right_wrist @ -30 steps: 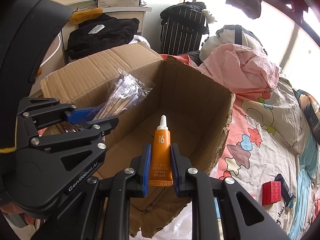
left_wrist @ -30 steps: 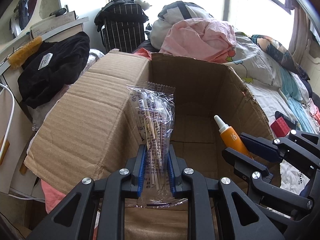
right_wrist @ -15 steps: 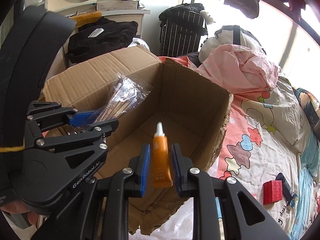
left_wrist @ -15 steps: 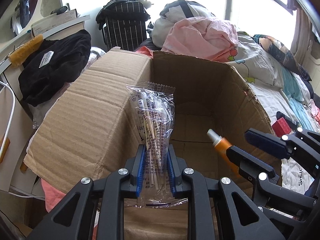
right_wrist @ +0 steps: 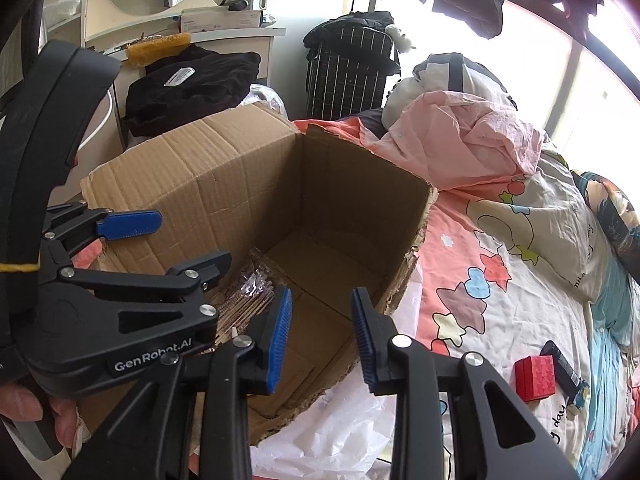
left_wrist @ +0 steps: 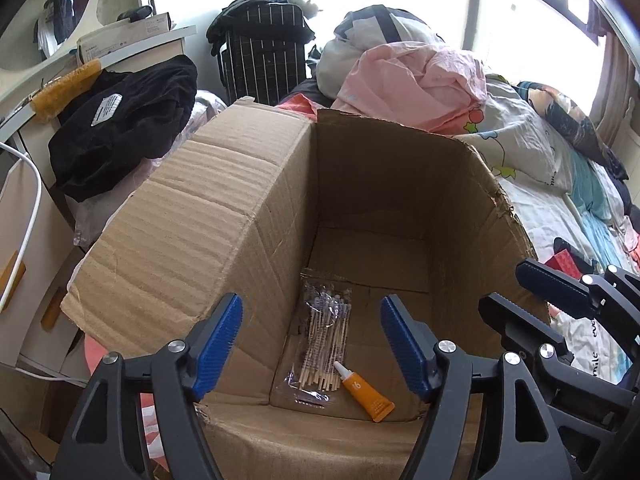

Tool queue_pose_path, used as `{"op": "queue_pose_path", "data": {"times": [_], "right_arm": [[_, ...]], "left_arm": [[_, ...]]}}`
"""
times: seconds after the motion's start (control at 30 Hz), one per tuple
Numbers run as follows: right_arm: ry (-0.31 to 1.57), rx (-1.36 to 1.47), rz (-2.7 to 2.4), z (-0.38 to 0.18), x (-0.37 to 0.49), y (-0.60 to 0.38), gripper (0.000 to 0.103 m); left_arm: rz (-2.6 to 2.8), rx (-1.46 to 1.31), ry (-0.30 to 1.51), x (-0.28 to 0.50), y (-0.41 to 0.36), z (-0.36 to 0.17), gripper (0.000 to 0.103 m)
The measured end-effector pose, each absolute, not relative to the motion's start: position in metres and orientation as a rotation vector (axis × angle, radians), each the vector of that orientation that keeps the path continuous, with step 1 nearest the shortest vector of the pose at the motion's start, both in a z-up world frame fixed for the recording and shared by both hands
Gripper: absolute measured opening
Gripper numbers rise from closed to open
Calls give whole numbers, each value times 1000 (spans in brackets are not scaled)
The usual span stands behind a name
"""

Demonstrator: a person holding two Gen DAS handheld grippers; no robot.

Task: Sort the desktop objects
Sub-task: 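Open both tools to drop the swab bag and orange tube into the box, then move both tools back from the box toward the bed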

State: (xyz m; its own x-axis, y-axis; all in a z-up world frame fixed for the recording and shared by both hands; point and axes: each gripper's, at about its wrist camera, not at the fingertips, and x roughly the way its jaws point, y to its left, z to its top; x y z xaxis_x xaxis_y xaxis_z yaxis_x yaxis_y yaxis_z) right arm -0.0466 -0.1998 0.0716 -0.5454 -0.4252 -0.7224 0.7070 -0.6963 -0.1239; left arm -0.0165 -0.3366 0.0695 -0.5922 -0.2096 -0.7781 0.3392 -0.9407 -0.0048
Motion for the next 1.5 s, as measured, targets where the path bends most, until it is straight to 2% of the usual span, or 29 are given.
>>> {"op": "queue_pose_path", "data": {"times": [0.13, 0.2, 0.23, 0.3, 0.9, 1.5], "right_arm": [[519, 885, -2256, 77, -45, -190, 34], [509, 867, -2312, 81, -46, -181, 55], [483, 854, -2323, 84, -46, -175, 60], [436, 832, -2341, 89, -47, -164, 77], [393, 831, -2423, 99, -38, -103, 77], [261, 908, -2595, 100, -45, 28, 77]], "left_arm": [[-2544, 1209, 256, -13, -335, 74, 83], [-2536, 1207, 284, -12, -336, 76, 92], [-2549, 1197, 307, -9, -336, 78, 94], [-2572, 1179, 345, -6, -335, 82, 102], [-2649, 1152, 227, 3, -276, 109, 103], [-2776, 1153, 40, -9, -166, 120, 103]]}}
